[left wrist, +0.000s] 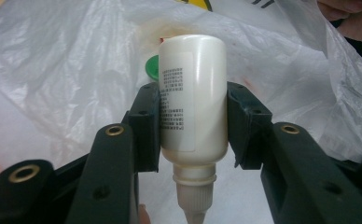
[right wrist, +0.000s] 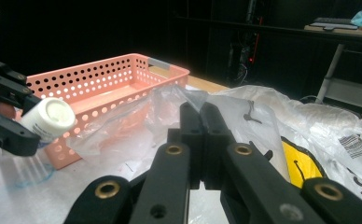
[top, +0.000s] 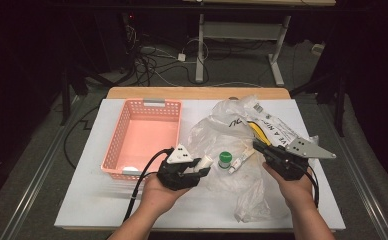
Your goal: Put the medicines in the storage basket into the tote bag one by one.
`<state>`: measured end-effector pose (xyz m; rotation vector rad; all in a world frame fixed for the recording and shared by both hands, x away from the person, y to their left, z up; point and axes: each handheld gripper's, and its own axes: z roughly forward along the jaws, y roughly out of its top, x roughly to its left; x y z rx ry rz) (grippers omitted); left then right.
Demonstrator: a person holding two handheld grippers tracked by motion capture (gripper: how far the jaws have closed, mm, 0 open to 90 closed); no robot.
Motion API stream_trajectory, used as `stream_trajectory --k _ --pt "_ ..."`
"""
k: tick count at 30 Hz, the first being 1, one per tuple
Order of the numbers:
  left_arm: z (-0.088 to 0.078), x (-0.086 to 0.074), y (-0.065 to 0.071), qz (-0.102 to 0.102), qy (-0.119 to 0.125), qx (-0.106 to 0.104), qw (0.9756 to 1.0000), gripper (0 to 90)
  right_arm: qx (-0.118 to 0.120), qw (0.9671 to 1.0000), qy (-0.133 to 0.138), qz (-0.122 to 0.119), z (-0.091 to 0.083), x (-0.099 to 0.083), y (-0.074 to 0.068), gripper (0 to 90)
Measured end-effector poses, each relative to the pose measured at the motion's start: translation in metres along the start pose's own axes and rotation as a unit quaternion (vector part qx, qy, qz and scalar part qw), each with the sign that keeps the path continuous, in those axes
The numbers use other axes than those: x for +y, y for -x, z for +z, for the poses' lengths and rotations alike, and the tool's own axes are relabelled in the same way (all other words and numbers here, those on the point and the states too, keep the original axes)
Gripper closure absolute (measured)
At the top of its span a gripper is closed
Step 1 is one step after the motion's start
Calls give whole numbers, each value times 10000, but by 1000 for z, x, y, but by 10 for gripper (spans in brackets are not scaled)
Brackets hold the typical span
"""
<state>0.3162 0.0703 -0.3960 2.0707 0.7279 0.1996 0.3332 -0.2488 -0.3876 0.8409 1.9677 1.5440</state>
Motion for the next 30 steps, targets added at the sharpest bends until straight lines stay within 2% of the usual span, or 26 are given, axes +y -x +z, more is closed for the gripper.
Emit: stream_trajectory --k 8,16,30 --pt "23 7 11 117 -9 -168 9998 583 14 10000 18 -24 0 0 0 900" --pt "54 15 23 316 -145 -304 9989 583 12 10000 29 -8 -1 0 1 900" --pt "105 26 20 232 -220 -295 9991 583 20 10000 33 25 -2 0 2 900"
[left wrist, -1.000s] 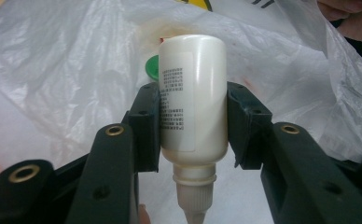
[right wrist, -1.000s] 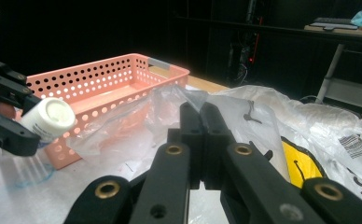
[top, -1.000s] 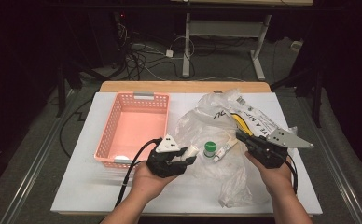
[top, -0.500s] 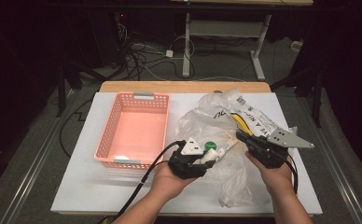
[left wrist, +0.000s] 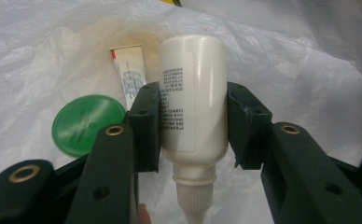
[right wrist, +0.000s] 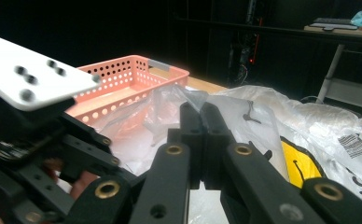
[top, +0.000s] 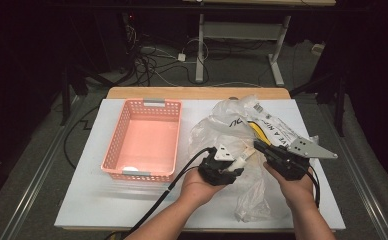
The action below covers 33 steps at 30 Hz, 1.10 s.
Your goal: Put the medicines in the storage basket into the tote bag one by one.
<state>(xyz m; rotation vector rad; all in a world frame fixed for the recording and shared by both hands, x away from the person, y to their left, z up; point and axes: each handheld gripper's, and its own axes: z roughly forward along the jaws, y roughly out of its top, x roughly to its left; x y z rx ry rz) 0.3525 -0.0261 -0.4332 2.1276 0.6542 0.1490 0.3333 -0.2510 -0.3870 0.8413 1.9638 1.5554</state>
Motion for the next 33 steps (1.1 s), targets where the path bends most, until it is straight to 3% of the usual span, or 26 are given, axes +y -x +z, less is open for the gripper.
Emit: stream_trajectory --k 12,19,20,25,29,32,33 --pt "48 10 5 -66 -41 202 9998 582 -21 10000 32 9 -1 0 2 900" --pt "69 14 8 32 -195 305 9993 581 -46 10000 24 57 -2 -1 5 900" --pt "72 14 9 -45 -132 347 9993 580 -54 10000 20 53 -2 -1 5 900" --pt "80 12 8 25 -315 324 9990 580 -63 10000 34 53 -3 -1 6 900" --pt "84 11 9 -102 -208 370 9990 578 -66 9999 27 70 -3 -2 6 900" --pt "81 11 10 37 -249 292 9993 534 -59 10000 19 72 -3 -2 6 900" --pt "80 11 11 -15 -183 307 9994 503 -54 10000 14 61 -3 -2 6 900"
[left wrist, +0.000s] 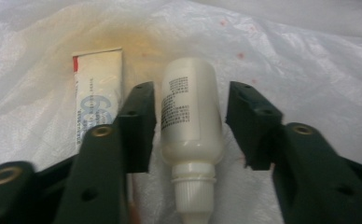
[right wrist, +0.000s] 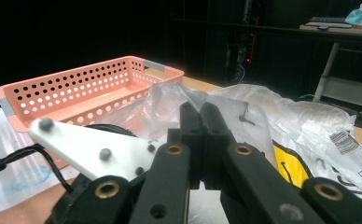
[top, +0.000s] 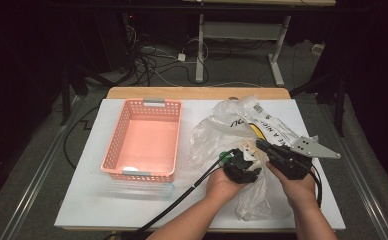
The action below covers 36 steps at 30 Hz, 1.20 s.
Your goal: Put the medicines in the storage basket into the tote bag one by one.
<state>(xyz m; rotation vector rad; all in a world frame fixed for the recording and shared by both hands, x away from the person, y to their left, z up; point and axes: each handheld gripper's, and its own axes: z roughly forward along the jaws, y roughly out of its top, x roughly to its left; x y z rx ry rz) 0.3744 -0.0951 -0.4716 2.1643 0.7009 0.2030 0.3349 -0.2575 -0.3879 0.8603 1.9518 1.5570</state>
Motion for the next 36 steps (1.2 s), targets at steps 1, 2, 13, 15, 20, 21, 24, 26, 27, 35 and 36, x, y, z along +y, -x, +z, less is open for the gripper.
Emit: stream_trajectory --k 1,2,13,15,20,21,24,26,27,35,36 --pt "-2 0 1 21 -15 -60 10000 479 1 10000 2 0 0 0 0 900" --pt "-5 0 1 54 5 -98 9999 476 0 10000 2 1 0 0 0 900" --pt "-58 -14 3 117 491 -346 9981 426 -1 10000 6 -7 0 0 0 900" --pt "-71 -21 3 170 542 -335 9978 403 8 10000 3 -13 0 1 0 900" --pt "-97 -43 -2 183 594 -265 9977 382 5 10000 0 -15 0 1 0 900" --pt "-101 -47 -4 197 572 -217 9979 382 5 10000 -9 -7 0 1 0 900" --pt "-113 -59 -10 169 480 -108 9986 381 5 10000 -5 -10 0 1 -2 900" --pt "-118 -68 -13 183 394 -18 9991 358 -1 10000 -6 -14 0 1 -2 900" --pt "-120 -73 -15 160 360 13 9992 357 2 10000 -15 2 0 1 -2 900" --pt "-100 -97 -19 54 -518 249 9983 183 3 10000 -55 -10 1 0 -2 900" --pt "-96 -94 -21 -10 -663 262 9975 174 2 10000 -55 -10 1 0 -2 900"
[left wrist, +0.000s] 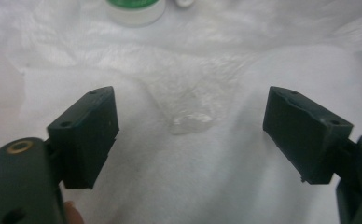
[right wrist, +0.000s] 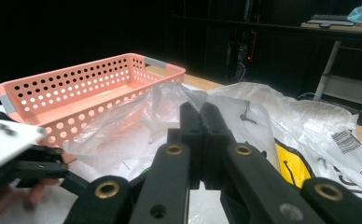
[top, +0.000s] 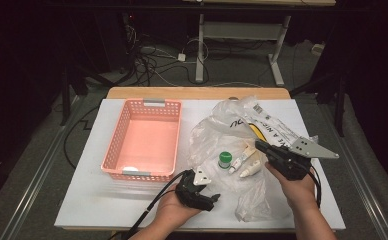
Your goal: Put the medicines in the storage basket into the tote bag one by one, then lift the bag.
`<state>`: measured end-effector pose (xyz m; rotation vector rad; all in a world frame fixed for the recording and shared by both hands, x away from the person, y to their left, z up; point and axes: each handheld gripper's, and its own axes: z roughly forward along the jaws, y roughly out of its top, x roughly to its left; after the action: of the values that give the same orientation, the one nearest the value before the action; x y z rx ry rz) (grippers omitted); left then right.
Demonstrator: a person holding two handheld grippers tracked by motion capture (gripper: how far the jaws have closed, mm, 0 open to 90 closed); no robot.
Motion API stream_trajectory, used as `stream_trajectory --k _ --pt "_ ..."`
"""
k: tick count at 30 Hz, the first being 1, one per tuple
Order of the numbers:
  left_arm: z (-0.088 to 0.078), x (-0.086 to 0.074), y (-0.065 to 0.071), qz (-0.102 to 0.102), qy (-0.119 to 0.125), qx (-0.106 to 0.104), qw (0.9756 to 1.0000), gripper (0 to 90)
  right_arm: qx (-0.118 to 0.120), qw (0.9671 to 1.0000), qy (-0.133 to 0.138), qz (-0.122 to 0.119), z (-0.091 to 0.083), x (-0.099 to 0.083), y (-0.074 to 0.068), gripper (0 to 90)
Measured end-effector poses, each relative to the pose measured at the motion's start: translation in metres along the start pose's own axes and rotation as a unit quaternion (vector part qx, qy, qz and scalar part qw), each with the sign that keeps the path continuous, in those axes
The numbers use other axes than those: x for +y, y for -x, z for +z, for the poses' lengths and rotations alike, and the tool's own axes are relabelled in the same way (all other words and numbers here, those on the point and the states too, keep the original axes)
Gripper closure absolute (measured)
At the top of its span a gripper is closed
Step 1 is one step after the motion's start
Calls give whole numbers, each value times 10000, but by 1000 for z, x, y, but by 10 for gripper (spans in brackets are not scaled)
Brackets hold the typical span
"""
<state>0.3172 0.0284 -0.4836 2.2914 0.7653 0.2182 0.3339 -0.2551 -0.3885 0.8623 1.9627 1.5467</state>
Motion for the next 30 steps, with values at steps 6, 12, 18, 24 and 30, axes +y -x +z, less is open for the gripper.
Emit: stream_trajectory --k 6,12,18,24,30 --pt "14 16 1 89 -18 -13 10000 197 -1 10000 -9 8 1 0 0 900" --pt "15 18 2 -4 55 32 10000 394 19 10000 -36 -39 3 -1 -3 900" --pt "15 16 2 6 163 23 9999 642 5 10000 -36 -34 3 -1 -4 900" --pt "15 16 -2 -118 224 -143 9996 885 16 10000 -34 -21 3 0 -5 900" --pt "11 12 -5 -225 411 -259 9986 888 15 10000 12 0 5 1 -2 900"
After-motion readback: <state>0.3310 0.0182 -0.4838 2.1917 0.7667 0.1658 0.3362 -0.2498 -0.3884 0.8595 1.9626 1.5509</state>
